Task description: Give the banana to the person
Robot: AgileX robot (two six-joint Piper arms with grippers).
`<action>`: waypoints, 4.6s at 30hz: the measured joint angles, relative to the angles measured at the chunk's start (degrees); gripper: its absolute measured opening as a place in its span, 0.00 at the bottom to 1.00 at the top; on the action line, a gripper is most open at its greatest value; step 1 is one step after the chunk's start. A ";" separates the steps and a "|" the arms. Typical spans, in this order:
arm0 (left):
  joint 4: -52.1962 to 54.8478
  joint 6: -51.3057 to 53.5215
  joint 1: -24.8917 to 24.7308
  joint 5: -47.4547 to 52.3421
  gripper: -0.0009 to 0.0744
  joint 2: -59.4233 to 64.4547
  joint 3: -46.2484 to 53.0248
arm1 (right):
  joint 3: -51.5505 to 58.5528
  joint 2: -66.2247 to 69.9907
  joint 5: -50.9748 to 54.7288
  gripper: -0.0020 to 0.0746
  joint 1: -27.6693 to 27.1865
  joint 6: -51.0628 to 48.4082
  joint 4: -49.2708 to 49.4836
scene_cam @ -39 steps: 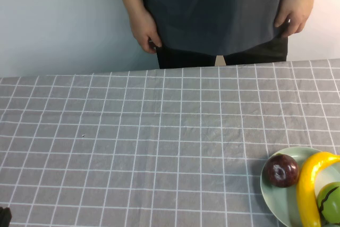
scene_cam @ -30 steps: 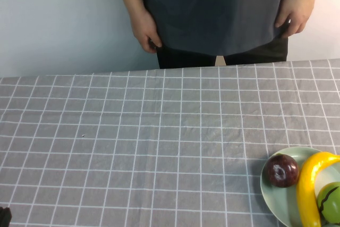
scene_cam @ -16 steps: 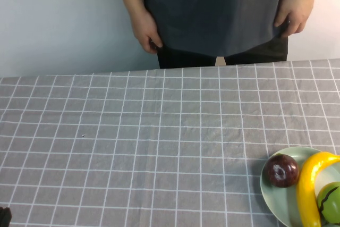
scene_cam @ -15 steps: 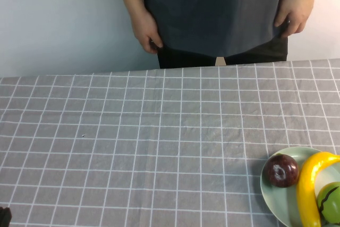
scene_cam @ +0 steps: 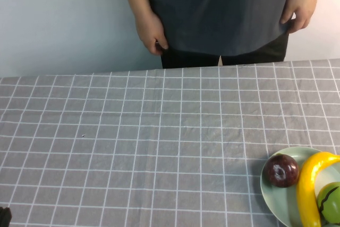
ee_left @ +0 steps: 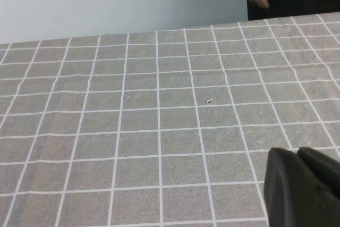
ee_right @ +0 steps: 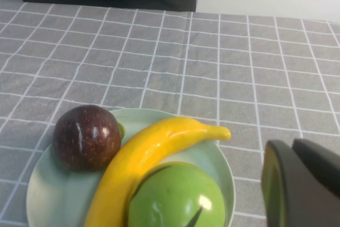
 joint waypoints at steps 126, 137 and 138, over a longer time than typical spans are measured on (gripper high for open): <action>0.00 0.00 0.00 0.00 0.01 0.00 0.00 | -48.71 102.22 16.48 0.46 20.67 28.23 0.34; 0.00 0.00 0.00 0.00 0.01 0.00 0.00 | -48.71 106.08 15.53 0.46 20.67 28.56 0.34; 0.00 0.00 0.00 0.00 0.01 0.00 0.00 | -48.71 106.21 15.39 0.46 20.67 28.67 0.34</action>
